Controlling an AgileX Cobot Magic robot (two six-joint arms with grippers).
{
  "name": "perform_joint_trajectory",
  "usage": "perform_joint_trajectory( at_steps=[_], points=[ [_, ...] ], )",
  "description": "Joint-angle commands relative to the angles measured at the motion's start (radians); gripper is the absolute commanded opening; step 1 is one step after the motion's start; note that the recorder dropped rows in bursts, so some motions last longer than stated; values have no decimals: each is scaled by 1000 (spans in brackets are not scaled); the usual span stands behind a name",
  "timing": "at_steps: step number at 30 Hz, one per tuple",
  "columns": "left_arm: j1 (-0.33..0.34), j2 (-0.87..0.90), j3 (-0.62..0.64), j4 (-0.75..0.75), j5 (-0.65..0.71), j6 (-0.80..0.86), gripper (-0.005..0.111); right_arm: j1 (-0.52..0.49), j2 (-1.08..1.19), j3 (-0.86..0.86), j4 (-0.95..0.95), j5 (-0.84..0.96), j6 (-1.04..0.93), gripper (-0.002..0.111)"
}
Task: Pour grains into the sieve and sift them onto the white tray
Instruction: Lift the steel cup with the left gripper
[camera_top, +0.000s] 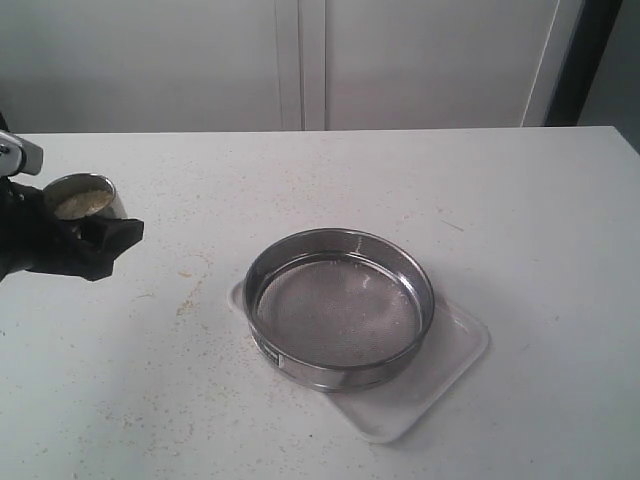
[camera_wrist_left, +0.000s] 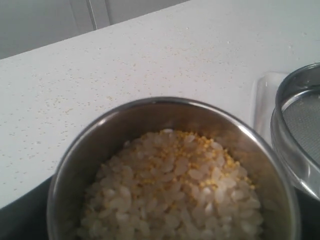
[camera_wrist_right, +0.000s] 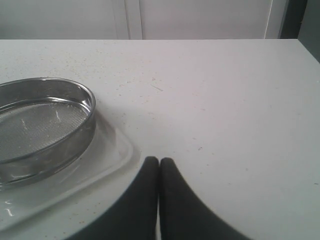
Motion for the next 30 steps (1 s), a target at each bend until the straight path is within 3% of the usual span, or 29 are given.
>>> perform_joint_trajectory(
  at_steps=[1, 8, 19, 30],
  points=[
    [-2, -65, 0, 41, 9, -101, 0, 1, -7, 4, -8, -3, 3, 0],
    [-27, -155, 0, 103, 102, -175, 0, 1, -7, 4, -8, -3, 3, 0],
    [-213, -207, -51, 103, 223, -218, 0, 1, -7, 4, -6, -3, 3, 0],
    [-422, -207, -167, 101, 437, -242, 0, 1, -7, 4, -8, -3, 3, 0]
  ],
)
